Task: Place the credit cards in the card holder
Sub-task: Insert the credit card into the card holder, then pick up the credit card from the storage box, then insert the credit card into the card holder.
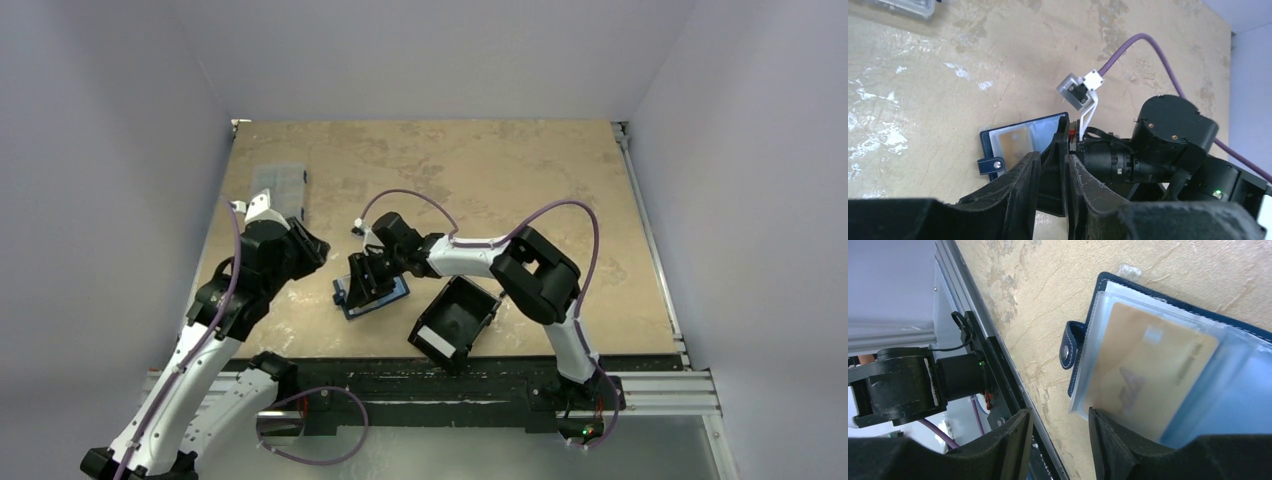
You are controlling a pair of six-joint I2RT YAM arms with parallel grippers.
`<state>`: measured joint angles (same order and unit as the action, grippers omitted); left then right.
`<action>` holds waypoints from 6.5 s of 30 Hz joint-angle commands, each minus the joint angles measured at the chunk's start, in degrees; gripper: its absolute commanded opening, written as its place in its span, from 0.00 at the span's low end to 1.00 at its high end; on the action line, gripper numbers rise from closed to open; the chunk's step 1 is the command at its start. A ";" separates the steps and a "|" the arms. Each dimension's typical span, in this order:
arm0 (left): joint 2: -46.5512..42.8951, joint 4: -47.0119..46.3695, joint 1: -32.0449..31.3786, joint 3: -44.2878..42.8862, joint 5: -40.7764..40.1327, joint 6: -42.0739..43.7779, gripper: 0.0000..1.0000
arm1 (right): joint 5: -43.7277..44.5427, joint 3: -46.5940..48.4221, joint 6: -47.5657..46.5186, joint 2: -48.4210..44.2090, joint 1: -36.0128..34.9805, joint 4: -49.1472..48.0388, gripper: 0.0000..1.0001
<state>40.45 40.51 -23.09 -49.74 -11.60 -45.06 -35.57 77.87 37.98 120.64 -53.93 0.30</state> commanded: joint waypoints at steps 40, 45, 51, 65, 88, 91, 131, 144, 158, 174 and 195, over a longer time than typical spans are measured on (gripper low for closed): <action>8.29 -29.95 -0.37 20.76 35.04 -9.54 0.47 | 15.23 -29.30 -11.22 -50.93 2.79 31.68 0.87; 9.29 -28.91 -0.37 19.85 35.32 -8.32 0.48 | 14.98 -29.96 -11.87 -47.26 1.97 28.28 0.87; 8.25 -27.76 -0.37 19.85 34.64 -8.14 0.49 | 14.27 -29.65 -11.52 -42.35 0.50 25.04 0.85; 7.58 -26.81 -0.37 19.71 34.25 -7.97 0.50 | 13.15 -28.95 -10.67 -37.54 -0.91 22.17 0.80; 7.80 -26.88 -0.37 20.10 34.00 -7.48 0.50 | 12.32 -28.84 -10.10 -40.13 -0.91 23.25 0.45; 7.89 -26.92 -0.37 20.12 34.01 -7.46 0.50 | 12.66 -28.76 -10.20 -40.44 -0.91 23.85 0.41; 7.19 -21.33 -0.37 18.96 31.19 -5.27 0.49 | 45.34 -23.36 -9.65 -43.73 -0.82 37.88 0.00; 7.19 -20.61 -0.37 18.01 30.34 -4.75 0.49 | 57.86 -23.55 -7.12 -44.43 3.18 40.78 0.00; 11.64 -18.75 -0.29 16.59 20.71 -1.82 0.48 | 53.98 -9.73 -10.54 -49.45 2.60 50.03 0.00; 19.75 -23.61 -0.29 19.14 14.42 -0.75 0.27 | 12.50 -4.20 -6.65 -28.73 5.85 10.92 0.00; 26.64 -16.53 -0.29 22.12 4.65 -4.04 0.02 | 4.40 -7.04 -8.23 -14.17 8.14 4.73 0.00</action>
<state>65.10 23.14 -23.29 -27.86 -4.49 -48.47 -29.26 70.76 30.81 105.30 -46.22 6.48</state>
